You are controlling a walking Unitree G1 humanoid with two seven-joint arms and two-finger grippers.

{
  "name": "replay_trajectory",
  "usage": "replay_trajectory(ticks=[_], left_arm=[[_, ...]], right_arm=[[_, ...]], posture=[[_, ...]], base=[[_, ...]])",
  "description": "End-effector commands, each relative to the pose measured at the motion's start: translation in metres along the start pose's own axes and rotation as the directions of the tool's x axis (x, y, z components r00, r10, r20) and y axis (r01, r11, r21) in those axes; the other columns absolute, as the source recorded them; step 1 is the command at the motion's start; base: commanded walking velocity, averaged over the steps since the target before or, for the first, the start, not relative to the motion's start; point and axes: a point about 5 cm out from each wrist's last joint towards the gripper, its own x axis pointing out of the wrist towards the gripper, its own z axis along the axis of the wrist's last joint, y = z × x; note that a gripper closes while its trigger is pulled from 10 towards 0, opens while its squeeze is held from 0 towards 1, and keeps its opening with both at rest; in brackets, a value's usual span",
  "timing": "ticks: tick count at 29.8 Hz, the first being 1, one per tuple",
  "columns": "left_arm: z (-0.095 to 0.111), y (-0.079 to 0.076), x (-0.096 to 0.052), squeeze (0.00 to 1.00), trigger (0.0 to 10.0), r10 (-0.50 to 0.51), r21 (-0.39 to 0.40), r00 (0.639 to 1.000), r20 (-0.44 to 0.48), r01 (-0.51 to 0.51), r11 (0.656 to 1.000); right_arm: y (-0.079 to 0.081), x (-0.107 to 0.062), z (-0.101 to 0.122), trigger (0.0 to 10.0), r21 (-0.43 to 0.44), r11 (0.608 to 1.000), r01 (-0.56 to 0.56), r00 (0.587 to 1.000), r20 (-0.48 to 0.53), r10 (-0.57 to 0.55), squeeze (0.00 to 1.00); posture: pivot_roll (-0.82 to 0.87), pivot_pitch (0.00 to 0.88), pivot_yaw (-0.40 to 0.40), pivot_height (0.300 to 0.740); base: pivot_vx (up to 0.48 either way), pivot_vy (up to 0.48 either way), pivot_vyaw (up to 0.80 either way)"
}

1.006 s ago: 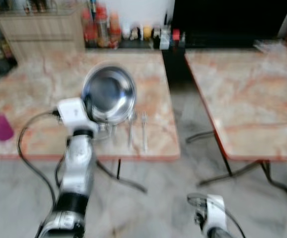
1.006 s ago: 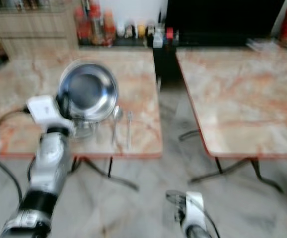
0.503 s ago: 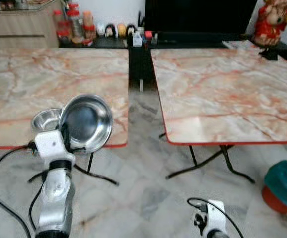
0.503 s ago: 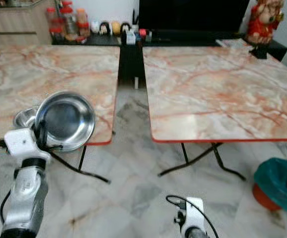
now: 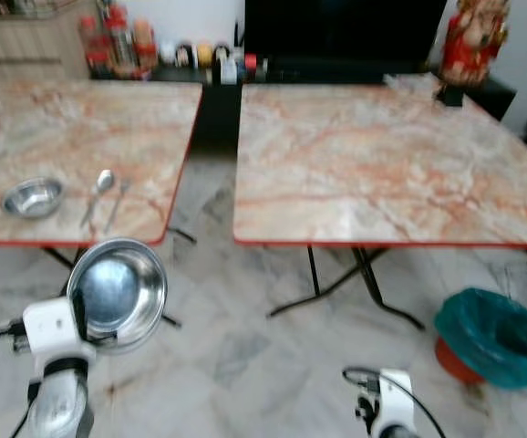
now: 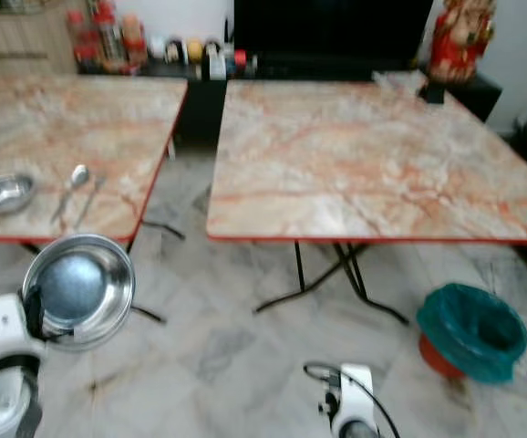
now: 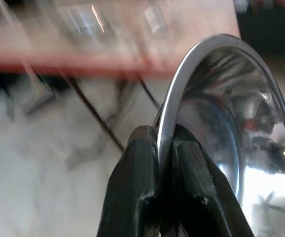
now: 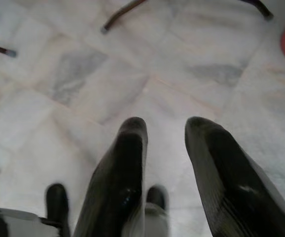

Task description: Setting the table

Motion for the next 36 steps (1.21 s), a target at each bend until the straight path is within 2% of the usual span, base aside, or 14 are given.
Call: replay_trajectory(ticks=[1, 3, 5, 6, 9, 10, 11, 13, 14, 19, 21, 24, 28, 36], left_arm=[[-0.039, -0.009, -0.009, 0.0, 10.0, -0.094, -0.011, 0.977, -0.19, 0.094, 0.996], [-0.071, -0.011, -0.02, 0.0, 10.0, -0.109, 0.003, 0.936, -0.334, 0.117, 0.993], [-0.071, -0.011, -0.02, 0.0, 10.0, -0.109, 0.003, 0.936, -0.334, 0.117, 0.993], [-0.09, -0.011, -0.028, 0.0, 10.0, -0.112, -0.016, 0.904, -0.413, 0.115, 0.993], [-0.095, -0.012, -0.03, 0.0, 10.0, -0.115, -0.029, 0.896, -0.429, 0.114, 0.993], [-0.117, -0.016, -0.04, 0.0, 10.0, -0.088, -0.029, 0.821, -0.565, 0.086, 0.996], [-0.126, -0.019, -0.045, 0.0, 10.0, -0.083, -0.027, 0.783, -0.616, 0.084, 0.996], [-0.136, -0.023, -0.053, 0.0, 10.0, -0.073, 0.01, 0.725, -0.685, 0.109, 0.994], [-0.137, -0.023, -0.053, 0.0, 10.0, -0.066, 0.005, 0.718, -0.693, 0.097, 0.995], [-0.137, -0.028, -0.05, 0.0, 10.0, -0.07, -0.017, 0.719, -0.692, 0.082, 0.997], [-0.134, -0.032, -0.045, 0.0, 10.0, -0.08, -0.048, 0.736, -0.672, 0.065, 0.997], [-0.127, -0.035, -0.035, 0.0, 10.0, -0.065, -0.176, 0.777, -0.626, -0.06, 0.983], [-0.121, -0.032, -0.027, 0.0, 10.0, -0.027, -0.299, 0.796, -0.605, -0.195, 0.934], [-0.119, -0.032, -0.022, 0.0, 10.0, -0.025, -0.305, 0.802, -0.597, -0.198, 0.932]], right_arm=[[-0.003, -0.001, -0.004, 10.0, 0.0, 1.0, 0.01, 1.0, -0.01, -0.01, 0.0], [-0.003, -0.001, -0.004, 10.0, 0.0, 1.0, 0.01, 1.0, -0.013, -0.01, 0.0], [-0.003, -0.001, -0.004, 10.0, 0.0, 1.0, 0.01, 1.0, -0.013, -0.01, 0.0], [-0.004, -0.001, -0.004, 10.0, 0.003, 1.0, 0.011, 1.0, -0.013, -0.011, 0.0], [-0.004, -0.001, -0.004, 10.0, 0.004, 1.0, 0.012, 1.0, -0.013, -0.012, 0.0], [-0.003, -0.001, -0.002, 10.0, 0.006, 1.0, 0.012, 1.0, -0.013, -0.012, 0.0], [-0.002, 0.0, -0.001, 10.0, 0.005, 1.0, 0.01, 1.0, -0.011, -0.01, 0.0], [-0.001, 0.0, 0.001, 10.0, -0.004, 1.0, 0.008, 1.0, -0.008, -0.008, 0.0], [-0.001, 0.001, 0.002, 10.0, -0.007, 1.0, 0.009, 1.0, -0.007, -0.009, 0.0], [-0.002, 0.001, 0.005, 10.0, -0.025, 1.0, 0.013, 1.0, 0.003, -0.013, 0.0], [-0.004, 0.001, 0.005, 10.0, -0.015, 1.0, 0.027, 1.0, 0.007, -0.026, 0.0], [-0.006, 0.0, 0.003, 10.0, 0.03, 0.999, 0.041, 0.999, 0.0, -0.041, 0.0], [-0.007, 0.0, 0.001, 10.0, 0.03, 0.998, 0.048, 0.999, -0.003, -0.047, 0.0], [-0.01, -0.001, 0.0, 10.0, 0.039, 0.997, 0.061, 0.998, -0.004, -0.061, 0.0]], posture=[[0.14, 0.042, 0.001, 0.74], [0.14, 0.042, 0.0, 0.74], [0.14, 0.042, 0.0, 0.74], [0.13, 0.046, 0.001, 0.74], [0.13, 0.046, 0.001, 0.74], [0.13, 0.046, -0.002, 0.74], [0.12, 0.045, -0.005, 0.74], [0.11, 0.042, -0.003, 0.74], [0.1, 0.039, -0.001, 0.74], [0.08, 0.037, 0.008, 0.74], [0.07, 0.035, 0.016, 0.74], [0.06, 0.032, 0.022, 0.74], [0.05, 0.029, 0.026, 0.74], [0.04, 0.025, 0.027, 0.74]], base=[[0.0, 0.0, 0.0], [0.0, 0.0, 0.0], [0.0, 0.0, 0.0], [0.0, 0.0, 0.0], [0.0, 0.0, 0.0], [0.0, 0.0, 0.0], [0.0, 0.0, 0.0], [0.0, 0.0, 0.0], [0.255, 0.0, 0.0], [0.277, 0.0, 0.0], [0.292, 0.0, 0.79], [0.327, 0.0, 0.47], [0.353, 0.0, 0.0], [0.367, 0.0, 0.0]])
